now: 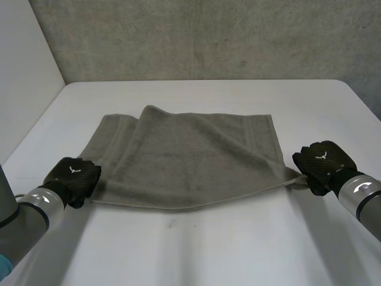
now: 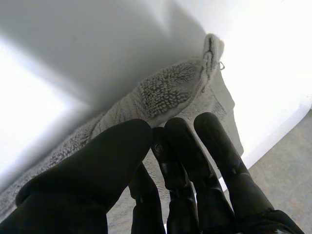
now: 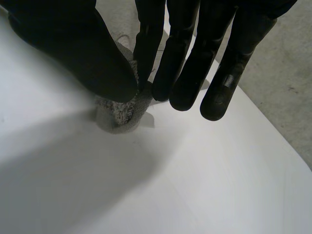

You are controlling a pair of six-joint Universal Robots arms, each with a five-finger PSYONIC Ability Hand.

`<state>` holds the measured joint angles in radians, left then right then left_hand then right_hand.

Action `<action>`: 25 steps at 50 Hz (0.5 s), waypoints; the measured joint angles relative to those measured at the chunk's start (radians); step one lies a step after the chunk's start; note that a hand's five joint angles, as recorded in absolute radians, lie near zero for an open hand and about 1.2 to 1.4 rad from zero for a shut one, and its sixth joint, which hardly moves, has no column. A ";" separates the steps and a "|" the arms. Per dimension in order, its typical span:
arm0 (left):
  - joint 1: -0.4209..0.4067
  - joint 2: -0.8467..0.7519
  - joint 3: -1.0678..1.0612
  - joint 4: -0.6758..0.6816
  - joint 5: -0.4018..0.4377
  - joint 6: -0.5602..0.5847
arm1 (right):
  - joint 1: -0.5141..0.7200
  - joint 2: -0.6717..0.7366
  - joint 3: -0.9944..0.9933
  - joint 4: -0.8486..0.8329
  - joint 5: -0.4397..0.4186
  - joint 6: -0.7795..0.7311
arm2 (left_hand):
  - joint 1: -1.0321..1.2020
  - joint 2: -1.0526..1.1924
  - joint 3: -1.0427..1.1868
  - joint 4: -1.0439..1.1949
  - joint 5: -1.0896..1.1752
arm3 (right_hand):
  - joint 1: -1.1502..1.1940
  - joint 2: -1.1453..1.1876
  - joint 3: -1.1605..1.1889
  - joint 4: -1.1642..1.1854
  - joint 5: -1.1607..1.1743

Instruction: Fold the towel.

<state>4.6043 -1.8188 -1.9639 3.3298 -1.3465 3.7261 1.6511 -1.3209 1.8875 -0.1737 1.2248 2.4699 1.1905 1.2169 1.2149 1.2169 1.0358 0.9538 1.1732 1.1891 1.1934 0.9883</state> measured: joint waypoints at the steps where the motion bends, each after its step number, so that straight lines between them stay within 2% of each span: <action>1: 0.003 0.002 0.005 -0.008 0.004 0.001 | 0.000 -0.001 -0.001 0.010 -0.002 0.000 | 0.000 0.000 0.000 0.000 0.001 | 0.000 0.000 0.000 0.000 0.000; 5: 0.008 -0.016 0.028 -0.009 0.008 0.002 | 0.001 -0.001 -0.002 0.023 -0.006 0.000 | 0.001 0.000 0.000 0.000 0.001 | 0.000 0.000 0.000 0.000 0.000; 16: -0.004 -0.224 0.259 0.030 0.005 -0.003 | 0.004 0.010 0.012 0.018 -0.007 0.001 | 0.002 0.000 0.001 0.000 0.002 | 0.000 0.000 0.000 0.000 -0.001; 22: -0.017 -0.263 0.311 0.032 0.004 -0.006 | 0.004 0.011 0.016 0.012 -0.007 0.000 | 0.000 -0.026 -0.020 -0.023 -0.014 | 0.000 0.000 0.000 0.000 -0.001; 24: -0.026 -0.256 0.299 0.029 0.004 -0.003 | 0.004 0.011 0.016 0.011 -0.007 0.000 | -0.291 -0.297 -0.293 -0.296 -0.289 | 0.000 0.000 0.000 0.000 0.000; 25: -0.028 -0.250 0.291 0.027 0.005 -0.002 | 0.004 0.011 0.016 0.011 -0.007 0.000 | -0.291 -0.297 -0.293 -0.296 -0.289 | 0.000 0.000 0.000 0.000 0.000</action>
<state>4.5761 -2.0692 -1.6731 3.3571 -1.3419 3.7242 1.6548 -1.3097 1.9040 -0.1629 1.2181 2.4700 0.8997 0.9202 0.9219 0.9207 0.7473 0.9538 1.1732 1.1891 1.1934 0.9884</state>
